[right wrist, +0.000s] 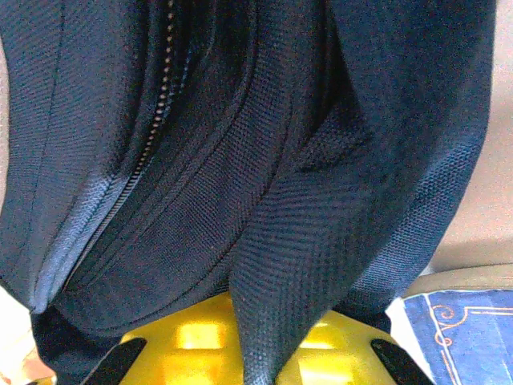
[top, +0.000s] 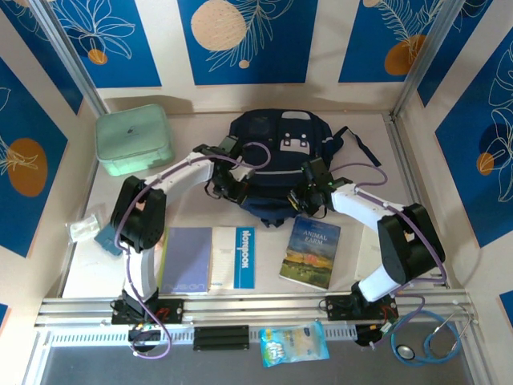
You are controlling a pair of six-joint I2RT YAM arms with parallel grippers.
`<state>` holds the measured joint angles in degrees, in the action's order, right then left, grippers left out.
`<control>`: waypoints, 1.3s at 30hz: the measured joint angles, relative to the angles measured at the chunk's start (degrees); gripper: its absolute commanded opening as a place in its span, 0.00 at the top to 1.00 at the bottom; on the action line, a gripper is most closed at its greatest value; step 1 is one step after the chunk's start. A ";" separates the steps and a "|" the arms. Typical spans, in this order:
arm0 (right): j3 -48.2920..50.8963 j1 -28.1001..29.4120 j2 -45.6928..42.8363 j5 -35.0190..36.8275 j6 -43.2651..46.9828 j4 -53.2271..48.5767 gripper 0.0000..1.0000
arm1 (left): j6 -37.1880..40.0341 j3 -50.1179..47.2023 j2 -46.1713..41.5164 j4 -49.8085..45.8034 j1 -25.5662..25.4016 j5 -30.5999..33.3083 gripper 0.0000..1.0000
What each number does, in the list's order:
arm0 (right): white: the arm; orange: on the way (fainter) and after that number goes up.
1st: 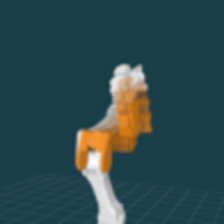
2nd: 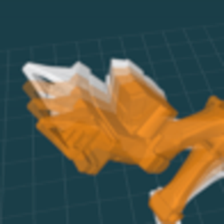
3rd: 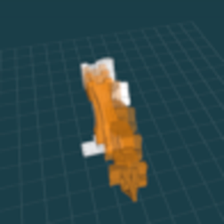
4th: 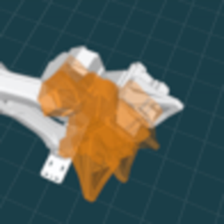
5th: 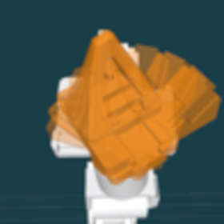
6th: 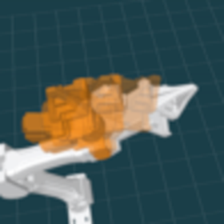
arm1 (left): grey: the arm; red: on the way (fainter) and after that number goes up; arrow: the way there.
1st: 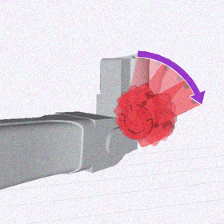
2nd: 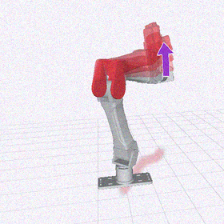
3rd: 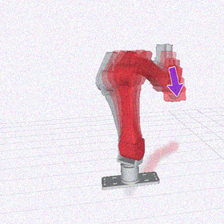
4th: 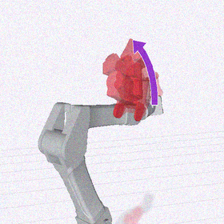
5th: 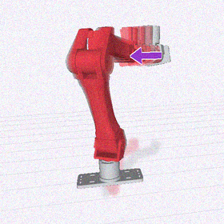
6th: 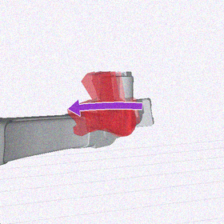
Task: Pack the student bag
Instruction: Unzip the student bag at the top-center of the table.
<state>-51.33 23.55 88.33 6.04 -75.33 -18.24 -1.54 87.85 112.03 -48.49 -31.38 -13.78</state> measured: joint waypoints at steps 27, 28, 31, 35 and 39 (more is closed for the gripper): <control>-6.73 -12.55 1.90 -4.31 19.19 -0.74 0.45 | -6.12 -3.21 -2.56 5.22 -5.95 -7.28 1.00; -6.71 -12.55 0.17 -4.04 19.10 -1.73 0.41 | -6.58 -2.93 -2.40 5.29 -6.05 -7.50 1.00; -5.88 -12.41 -6.03 -3.58 17.94 -4.44 0.32 | -7.48 -2.38 -1.99 5.95 -5.92 -8.17 1.00; -0.66 -11.61 -13.84 -4.74 13.20 -5.40 0.23 | -8.35 -2.19 -1.81 6.49 -5.90 -9.14 1.00; 6.08 -8.50 -15.37 -7.41 6.10 -4.15 0.13 | -8.70 -2.19 -1.79 7.15 -5.90 -9.79 1.00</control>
<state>-45.25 15.05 72.97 -1.37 -69.23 -22.39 -10.24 85.67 110.24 -41.34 -37.28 -23.57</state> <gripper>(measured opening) 0.832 0.048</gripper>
